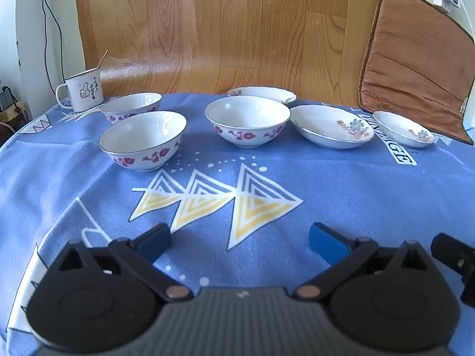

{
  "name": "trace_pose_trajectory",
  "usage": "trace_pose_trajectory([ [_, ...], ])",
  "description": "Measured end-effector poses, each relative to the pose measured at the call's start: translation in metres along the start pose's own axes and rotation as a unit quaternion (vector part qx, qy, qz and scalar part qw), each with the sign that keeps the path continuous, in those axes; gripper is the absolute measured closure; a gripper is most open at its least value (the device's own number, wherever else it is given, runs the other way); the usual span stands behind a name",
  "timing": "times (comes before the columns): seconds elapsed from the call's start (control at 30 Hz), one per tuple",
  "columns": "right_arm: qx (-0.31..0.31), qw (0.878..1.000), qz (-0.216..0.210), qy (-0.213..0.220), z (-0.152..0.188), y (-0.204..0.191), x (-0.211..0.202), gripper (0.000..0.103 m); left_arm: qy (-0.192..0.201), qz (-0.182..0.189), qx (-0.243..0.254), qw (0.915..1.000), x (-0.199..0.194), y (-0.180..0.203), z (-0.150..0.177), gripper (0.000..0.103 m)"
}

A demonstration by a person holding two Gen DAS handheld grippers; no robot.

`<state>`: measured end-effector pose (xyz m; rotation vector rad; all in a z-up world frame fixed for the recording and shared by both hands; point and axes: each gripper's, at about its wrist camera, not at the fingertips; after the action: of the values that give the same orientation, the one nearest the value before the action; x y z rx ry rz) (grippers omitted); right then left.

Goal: Organize plates and bowls

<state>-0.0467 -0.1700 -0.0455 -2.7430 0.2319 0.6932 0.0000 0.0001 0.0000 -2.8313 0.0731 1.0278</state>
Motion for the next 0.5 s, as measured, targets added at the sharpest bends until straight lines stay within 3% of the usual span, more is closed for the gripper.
trace_pose_trajectory([
  [0.5,-0.002,0.999,0.003,0.032,-0.0028,0.0025,-0.0081,0.000,0.009,0.014,0.016,0.9997,-0.0034,0.0071,0.0013,0.000],
])
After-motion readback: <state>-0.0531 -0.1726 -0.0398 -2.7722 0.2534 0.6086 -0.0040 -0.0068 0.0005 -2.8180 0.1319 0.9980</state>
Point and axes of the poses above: each gripper's, at about its wrist camera, not at the fingertips, and x roughly the way its jaws point, y to its right, z to its underside, and after that the axes turned 8 degrees about x, right-handed
